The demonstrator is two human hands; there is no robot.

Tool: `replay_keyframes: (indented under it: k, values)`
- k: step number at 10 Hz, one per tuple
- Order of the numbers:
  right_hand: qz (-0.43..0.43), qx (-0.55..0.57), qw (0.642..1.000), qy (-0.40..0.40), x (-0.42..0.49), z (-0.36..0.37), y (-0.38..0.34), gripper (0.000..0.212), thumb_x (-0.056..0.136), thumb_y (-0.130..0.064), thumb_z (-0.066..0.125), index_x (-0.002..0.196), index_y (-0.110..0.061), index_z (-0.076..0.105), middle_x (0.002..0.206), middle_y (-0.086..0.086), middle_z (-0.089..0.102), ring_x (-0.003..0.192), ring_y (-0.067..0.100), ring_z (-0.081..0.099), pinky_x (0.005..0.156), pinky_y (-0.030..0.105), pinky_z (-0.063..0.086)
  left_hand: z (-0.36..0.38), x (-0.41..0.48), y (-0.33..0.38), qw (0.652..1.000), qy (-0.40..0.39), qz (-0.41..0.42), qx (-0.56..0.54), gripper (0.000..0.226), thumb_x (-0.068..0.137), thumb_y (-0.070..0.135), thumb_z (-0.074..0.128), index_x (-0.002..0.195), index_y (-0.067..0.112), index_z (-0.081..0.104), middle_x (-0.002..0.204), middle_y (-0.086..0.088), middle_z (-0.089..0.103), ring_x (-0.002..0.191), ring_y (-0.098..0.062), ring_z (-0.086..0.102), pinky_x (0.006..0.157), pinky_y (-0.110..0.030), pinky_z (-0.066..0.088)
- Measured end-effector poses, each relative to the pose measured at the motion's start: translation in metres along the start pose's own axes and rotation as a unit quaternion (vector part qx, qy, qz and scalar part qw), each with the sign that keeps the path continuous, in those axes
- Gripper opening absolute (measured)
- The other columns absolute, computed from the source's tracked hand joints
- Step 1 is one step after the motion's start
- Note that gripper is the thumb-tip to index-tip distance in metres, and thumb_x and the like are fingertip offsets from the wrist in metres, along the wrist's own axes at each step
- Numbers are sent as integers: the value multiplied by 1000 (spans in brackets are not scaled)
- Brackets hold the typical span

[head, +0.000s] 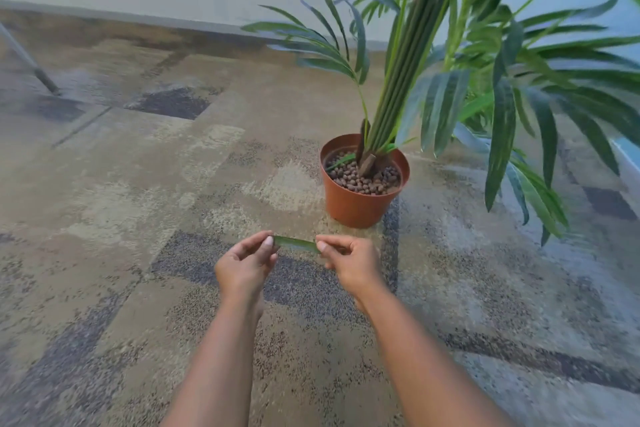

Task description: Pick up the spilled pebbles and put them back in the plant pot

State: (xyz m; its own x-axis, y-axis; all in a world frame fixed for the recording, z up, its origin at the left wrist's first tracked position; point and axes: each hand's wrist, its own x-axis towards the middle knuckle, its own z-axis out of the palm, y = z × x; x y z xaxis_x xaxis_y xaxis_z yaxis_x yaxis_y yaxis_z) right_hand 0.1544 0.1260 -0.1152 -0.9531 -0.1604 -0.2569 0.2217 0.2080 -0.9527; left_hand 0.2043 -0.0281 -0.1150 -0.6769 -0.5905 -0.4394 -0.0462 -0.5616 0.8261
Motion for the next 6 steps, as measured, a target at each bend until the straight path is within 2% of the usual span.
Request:
replay_keyframes:
  k: [1, 3, 4, 5, 6]
  values:
    - [-34, -11, 999, -21, -4, -3, -15, 18, 77, -11, 77, 87, -25, 77, 79, -3, 77, 69, 12, 69, 68, 27, 60, -9, 0, 13, 999, 7, 1, -35, 16, 81, -6, 67, 96, 0, 67, 95, -17, 71, 80, -25, 69, 58, -22, 58]
    - [-104, -47, 978, 177, 26, -18, -41, 23, 82, -18, 72, 105, -19, 72, 91, -10, 72, 68, -3, 67, 55, 13, 54, -23, 3, 22, 996, 65, 18, -64, 15, 85, -1, 66, 99, 3, 65, 94, -17, 74, 85, -27, 72, 62, -26, 60]
    - [-156, -145, 932, 294, 64, -29, -50, 23, 87, -13, 67, 110, -10, 71, 104, 5, 73, 81, 13, 69, 62, 13, 50, -38, 8, 14, 987, 142, 23, -68, 12, 87, -2, 63, 95, 6, 64, 95, -18, 73, 83, -26, 72, 69, -29, 59]
    - [-178, -254, 907, 285, 87, -32, -47, 23, 88, -9, 63, 108, -5, 72, 108, 12, 72, 95, 23, 67, 77, 17, 46, -47, 10, 8, 982, 176, 15, -68, 12, 87, -4, 63, 95, 6, 63, 95, -18, 72, 81, -24, 71, 69, -29, 58]
    - [-178, -373, 890, 192, 100, -33, -38, 33, 89, -11, 58, 119, -1, 66, 128, 14, 62, 117, 27, 57, 103, 29, 39, -53, 9, -5, 978, 200, 6, -62, 12, 86, -4, 63, 94, 5, 62, 95, -19, 72, 81, -24, 72, 71, -30, 58]
